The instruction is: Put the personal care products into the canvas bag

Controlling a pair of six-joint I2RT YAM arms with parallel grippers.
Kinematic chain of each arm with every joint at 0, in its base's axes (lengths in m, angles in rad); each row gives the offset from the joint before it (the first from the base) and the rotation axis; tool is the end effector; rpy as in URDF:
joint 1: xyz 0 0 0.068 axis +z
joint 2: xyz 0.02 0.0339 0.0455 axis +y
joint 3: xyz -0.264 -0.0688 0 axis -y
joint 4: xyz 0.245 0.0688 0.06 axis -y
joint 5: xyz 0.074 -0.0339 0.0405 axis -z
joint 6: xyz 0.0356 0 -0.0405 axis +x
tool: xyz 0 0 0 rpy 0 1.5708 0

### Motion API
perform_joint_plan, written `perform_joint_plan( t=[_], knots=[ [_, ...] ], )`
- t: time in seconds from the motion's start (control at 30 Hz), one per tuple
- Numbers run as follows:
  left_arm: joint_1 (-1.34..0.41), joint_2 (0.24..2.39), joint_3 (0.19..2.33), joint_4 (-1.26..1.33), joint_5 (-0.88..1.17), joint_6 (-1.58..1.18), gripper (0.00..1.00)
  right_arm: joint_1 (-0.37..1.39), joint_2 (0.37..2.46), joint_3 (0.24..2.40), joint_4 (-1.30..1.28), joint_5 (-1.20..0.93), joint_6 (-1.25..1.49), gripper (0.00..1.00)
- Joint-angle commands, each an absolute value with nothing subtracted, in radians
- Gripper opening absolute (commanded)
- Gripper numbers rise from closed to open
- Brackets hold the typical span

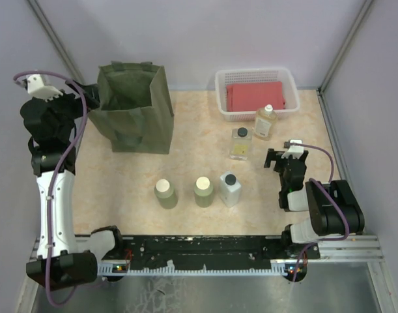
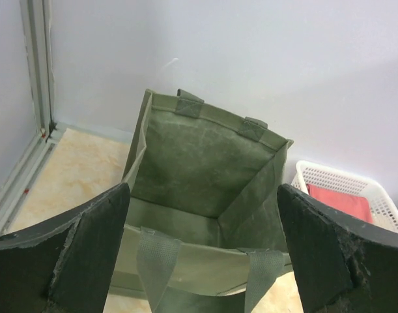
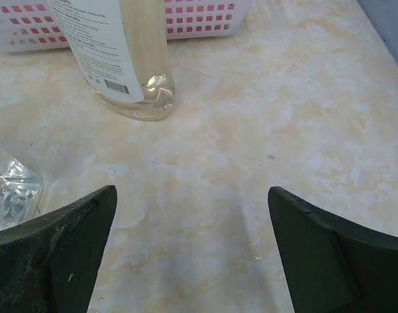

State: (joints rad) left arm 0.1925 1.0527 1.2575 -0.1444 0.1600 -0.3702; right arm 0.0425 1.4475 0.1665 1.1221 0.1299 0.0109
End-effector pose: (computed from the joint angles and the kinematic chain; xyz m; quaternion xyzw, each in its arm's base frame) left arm 0.2228 0.0376 0.4580 -0.1338 0.6725 -0.1190 0.7181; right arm 0.2230 0.0049 0.1406 0.0301 0.7600 -0.0321 0.6485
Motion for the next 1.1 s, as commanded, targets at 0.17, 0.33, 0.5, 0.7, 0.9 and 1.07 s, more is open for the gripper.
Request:
perform_joint_plan(
  t=[0.17,0.33,0.5,0.7,0.9,1.07],
  knots=[
    [0.195,1.083,1.276,-0.050,0.181,-0.154,1.00,0.038,1.447,0.193,1.193,0.137,0.011,0.99],
    [0.197,1.273,1.475,-0.123,0.080,-0.094,1.00,0.038,1.447,0.193,1.193,0.138,0.011,0.99],
    [0.219,1.481,1.687,-0.179,-0.031,-0.065,1.00,0.037,1.446,0.192,1.195,0.139,0.011,0.99],
    [0.275,1.637,1.862,-0.226,0.058,-0.048,0.86,0.038,1.447,0.192,1.195,0.139,0.011,0.99],
    [0.276,1.570,1.755,-0.176,0.090,-0.074,1.00,0.038,1.447,0.193,1.196,0.139,0.011,0.99],
    [0.275,1.536,1.699,-0.146,0.136,-0.064,1.00,0.038,1.447,0.192,1.195,0.140,0.011,0.99]
  ],
)
